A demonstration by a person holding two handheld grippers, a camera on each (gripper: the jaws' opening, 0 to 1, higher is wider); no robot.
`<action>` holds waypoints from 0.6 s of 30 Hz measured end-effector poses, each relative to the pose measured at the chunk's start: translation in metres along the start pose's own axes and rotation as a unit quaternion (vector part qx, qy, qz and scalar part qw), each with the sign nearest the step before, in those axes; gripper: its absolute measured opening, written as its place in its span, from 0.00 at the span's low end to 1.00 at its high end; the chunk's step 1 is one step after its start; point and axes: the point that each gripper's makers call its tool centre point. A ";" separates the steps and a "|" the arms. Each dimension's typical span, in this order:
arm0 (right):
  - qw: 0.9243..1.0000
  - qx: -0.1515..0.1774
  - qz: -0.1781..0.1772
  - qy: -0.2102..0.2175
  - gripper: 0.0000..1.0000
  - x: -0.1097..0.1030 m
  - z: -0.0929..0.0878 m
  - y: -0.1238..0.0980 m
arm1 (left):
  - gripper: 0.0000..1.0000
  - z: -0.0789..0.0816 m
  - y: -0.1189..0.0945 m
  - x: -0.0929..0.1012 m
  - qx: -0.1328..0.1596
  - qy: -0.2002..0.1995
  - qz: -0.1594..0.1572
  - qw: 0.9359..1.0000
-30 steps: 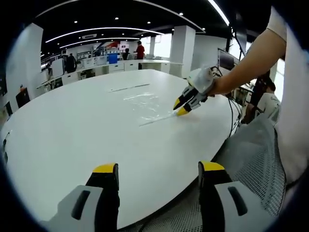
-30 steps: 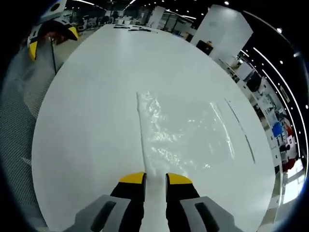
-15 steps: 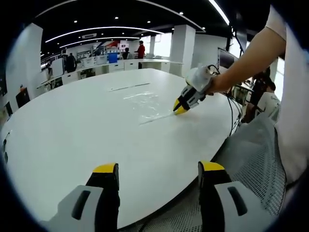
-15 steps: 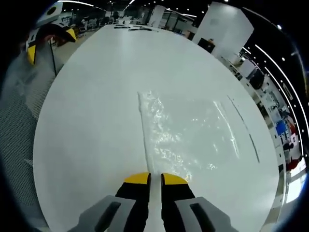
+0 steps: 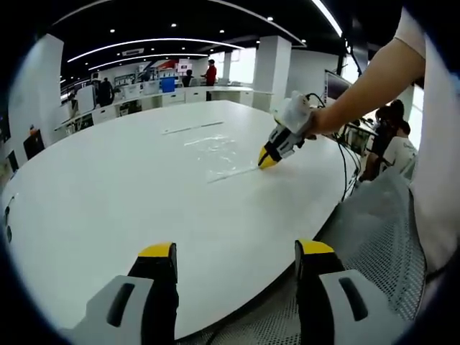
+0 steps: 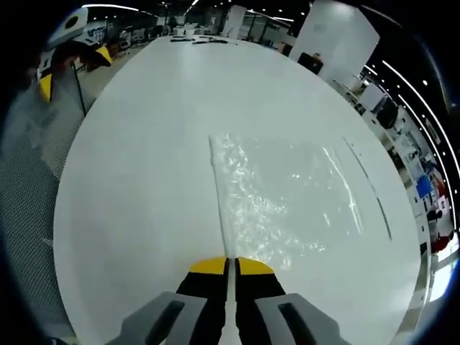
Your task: Arrange the food packaging bags into a neat stack by flattening each bag and aligning their edges.
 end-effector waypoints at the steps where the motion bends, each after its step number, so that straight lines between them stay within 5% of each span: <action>1: 1.000 0.000 0.000 -0.002 0.00 0.000 0.000 -0.001 | 0.65 0.000 0.000 0.000 0.000 0.000 0.000 1.000; 18: 0.999 0.009 -0.018 -0.036 0.00 0.004 0.002 -0.014 | 0.65 0.000 0.000 0.001 0.000 0.004 -0.001 1.000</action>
Point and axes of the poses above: the point that each gripper's makers call its tool centre point, and the gripper's own axes: y roughly forward along the fingers, x roughly to its right, z roughly out of its top, and after that the axes turned 11 degrees about -z, right-handed
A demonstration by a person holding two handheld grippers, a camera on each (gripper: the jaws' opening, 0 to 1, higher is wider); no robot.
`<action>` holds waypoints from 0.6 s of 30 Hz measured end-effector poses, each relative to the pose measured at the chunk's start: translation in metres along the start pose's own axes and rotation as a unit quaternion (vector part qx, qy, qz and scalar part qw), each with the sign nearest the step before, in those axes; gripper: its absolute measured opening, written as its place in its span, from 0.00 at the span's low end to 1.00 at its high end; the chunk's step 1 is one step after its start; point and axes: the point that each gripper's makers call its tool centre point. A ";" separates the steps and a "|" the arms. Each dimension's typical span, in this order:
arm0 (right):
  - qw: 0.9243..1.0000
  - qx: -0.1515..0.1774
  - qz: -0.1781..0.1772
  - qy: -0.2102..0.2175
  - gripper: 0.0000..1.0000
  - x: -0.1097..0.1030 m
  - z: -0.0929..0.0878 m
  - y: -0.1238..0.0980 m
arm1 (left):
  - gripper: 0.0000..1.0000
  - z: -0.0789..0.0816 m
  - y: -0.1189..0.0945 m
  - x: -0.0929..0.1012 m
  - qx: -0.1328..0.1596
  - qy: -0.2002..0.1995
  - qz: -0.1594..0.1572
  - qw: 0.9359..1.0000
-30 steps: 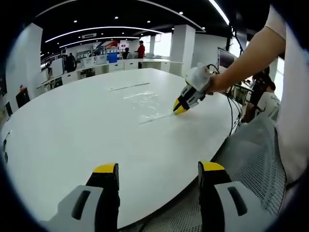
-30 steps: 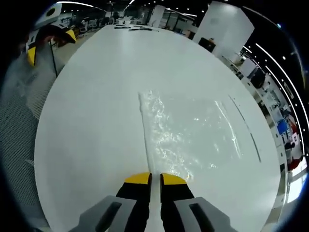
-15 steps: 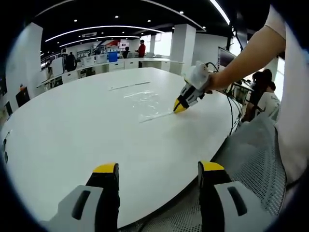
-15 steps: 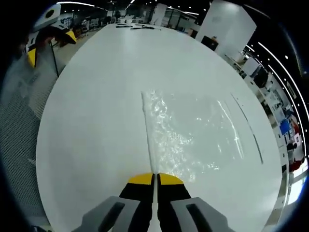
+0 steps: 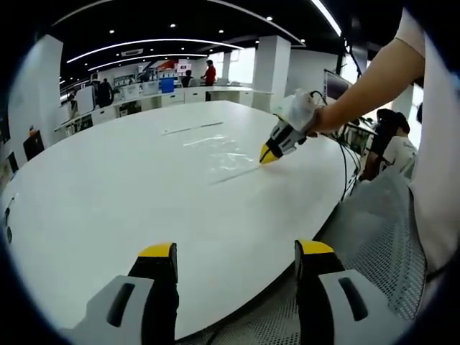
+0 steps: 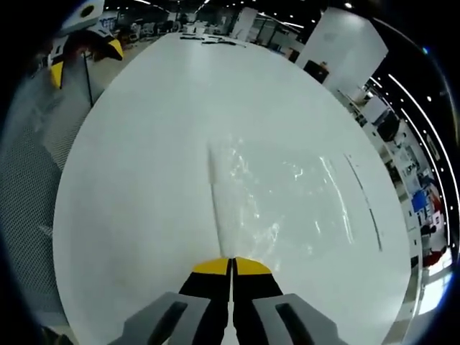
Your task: Arrange the food packaging bags into a neat stack by flattening each bag and aligning their edges.
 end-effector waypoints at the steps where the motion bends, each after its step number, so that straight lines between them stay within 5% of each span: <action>1: 1.000 0.001 -0.002 0.000 0.00 0.001 0.000 -0.001 | 0.65 0.000 0.000 0.000 0.001 0.000 0.000 1.000; 18: 0.999 0.018 -0.027 -0.022 0.00 0.013 0.010 -0.027 | 0.64 0.000 0.001 0.003 -0.002 0.008 -0.005 1.000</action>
Point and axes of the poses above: the point that each gripper's makers call its tool centre point, and the gripper's own axes: y roughly forward along the fingers, x roughly to its right, z roughly out of its top, and after that the axes turned 11 degrees about -z, right-handed
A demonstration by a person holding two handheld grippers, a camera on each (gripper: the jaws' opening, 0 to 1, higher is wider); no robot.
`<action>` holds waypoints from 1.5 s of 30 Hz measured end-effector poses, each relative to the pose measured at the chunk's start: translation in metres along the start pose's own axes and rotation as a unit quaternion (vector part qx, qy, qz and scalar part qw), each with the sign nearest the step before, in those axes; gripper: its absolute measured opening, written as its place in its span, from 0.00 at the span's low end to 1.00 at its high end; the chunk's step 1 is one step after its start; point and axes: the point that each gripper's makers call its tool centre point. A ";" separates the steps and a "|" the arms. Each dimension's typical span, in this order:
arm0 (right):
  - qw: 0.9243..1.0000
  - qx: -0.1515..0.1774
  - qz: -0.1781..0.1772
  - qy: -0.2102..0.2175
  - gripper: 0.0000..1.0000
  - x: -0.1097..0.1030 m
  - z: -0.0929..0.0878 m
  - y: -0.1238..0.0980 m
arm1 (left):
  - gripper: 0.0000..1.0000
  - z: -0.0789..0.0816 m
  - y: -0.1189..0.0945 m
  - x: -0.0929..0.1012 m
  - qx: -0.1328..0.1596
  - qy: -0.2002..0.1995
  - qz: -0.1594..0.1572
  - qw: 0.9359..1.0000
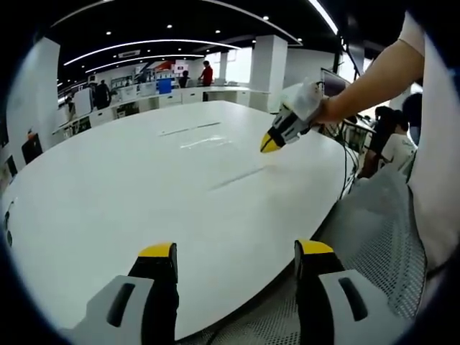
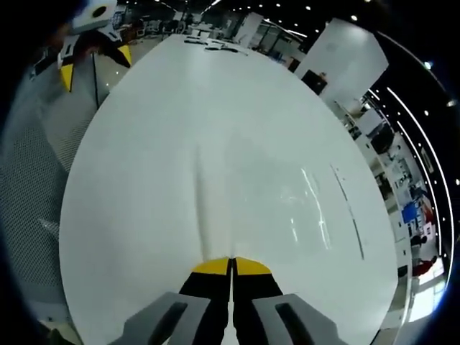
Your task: Arrange the food packaging bags into a neat stack by flattening each bag and aligning their edges.
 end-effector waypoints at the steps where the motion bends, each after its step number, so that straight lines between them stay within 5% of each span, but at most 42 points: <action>1: 1.000 0.001 -0.001 0.000 0.00 0.000 0.001 -0.001 | 0.64 0.000 0.000 0.000 0.000 0.001 0.000 1.000; 45: 0.999 0.015 -0.032 -0.007 0.00 0.019 0.046 -0.088 | 0.63 0.009 -0.003 0.005 -0.006 0.013 -0.019 1.000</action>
Point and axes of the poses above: the point that each gripper's makers call its tool centre point, and the gripper's own axes: y roughly forward along the fingers, x roughly to its right, z roughly out of its top, and after that the axes turned 11 degrees about -z, right-handed
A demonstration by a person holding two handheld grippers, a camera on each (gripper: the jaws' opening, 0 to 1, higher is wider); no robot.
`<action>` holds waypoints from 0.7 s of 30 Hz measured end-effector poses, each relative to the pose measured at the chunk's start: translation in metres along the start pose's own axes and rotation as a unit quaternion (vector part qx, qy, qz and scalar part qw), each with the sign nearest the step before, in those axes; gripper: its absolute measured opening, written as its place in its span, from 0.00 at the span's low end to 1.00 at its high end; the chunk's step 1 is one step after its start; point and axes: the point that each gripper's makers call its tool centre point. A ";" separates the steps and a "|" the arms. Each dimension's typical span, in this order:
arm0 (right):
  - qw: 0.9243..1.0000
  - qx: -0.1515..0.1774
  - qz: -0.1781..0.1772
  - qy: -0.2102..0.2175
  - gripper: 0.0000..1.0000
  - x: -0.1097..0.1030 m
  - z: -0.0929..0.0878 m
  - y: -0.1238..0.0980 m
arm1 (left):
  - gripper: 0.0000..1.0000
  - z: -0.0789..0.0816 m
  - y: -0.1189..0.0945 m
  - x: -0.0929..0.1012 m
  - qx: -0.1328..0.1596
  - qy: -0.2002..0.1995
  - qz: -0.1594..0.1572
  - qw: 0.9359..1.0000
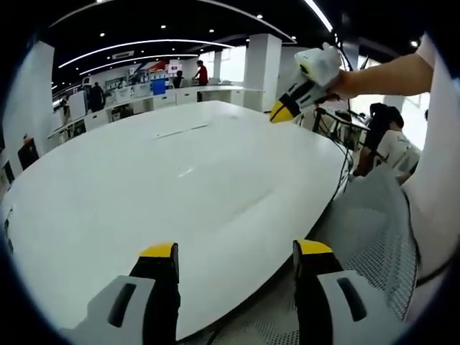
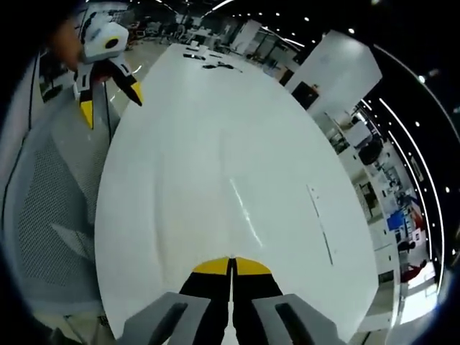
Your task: Arrange the food packaging bags into a neat stack by flattening each bag and aligning their edges.
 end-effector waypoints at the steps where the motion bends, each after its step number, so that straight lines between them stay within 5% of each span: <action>1: 1.000 0.000 -0.001 0.000 0.00 0.000 0.001 -0.001 | 0.63 0.001 0.001 0.000 0.000 0.003 -0.002 1.000; 21: 1.000 -0.014 0.000 0.004 0.00 0.002 0.012 -0.023 | 0.62 0.054 0.000 0.007 0.021 0.049 -0.021 0.998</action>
Point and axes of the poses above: the point that each gripper's makers call its tool centre point, and the gripper's own axes: y roughly forward along the fingers, x roughly to its right, z roughly out of its top, and after that the axes turned 11 degrees about -z, right-handed
